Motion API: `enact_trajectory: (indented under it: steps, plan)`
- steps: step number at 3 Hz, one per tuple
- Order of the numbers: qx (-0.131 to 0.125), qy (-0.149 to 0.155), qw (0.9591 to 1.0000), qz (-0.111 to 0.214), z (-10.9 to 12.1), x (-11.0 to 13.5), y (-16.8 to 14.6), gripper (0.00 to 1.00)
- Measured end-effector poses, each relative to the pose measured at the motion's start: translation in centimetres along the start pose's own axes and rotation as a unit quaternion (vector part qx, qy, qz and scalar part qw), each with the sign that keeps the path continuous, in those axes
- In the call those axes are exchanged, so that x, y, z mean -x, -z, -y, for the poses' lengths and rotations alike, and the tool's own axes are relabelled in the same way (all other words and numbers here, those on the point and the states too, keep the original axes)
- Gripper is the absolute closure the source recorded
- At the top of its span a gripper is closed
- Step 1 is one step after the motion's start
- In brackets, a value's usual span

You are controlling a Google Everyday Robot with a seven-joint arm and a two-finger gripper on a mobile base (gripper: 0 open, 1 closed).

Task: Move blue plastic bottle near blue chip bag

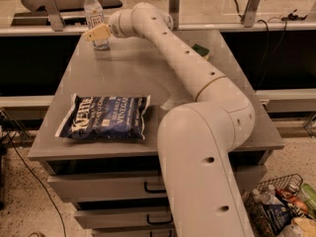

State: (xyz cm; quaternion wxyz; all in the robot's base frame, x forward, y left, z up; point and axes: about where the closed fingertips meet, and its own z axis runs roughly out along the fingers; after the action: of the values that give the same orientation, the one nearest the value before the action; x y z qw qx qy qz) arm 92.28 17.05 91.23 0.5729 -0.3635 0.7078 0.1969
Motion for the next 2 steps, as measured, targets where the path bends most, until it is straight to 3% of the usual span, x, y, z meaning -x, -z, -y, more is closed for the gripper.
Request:
enact_trajectory:
  steps: [1,2]
  plan:
    - [0.008,-0.032,0.9993,0.019,-0.32,1.03,-1.50,0.17]
    - [0.023,-0.053,0.9981,0.019,-1.06,1.76,-2.00,0.41]
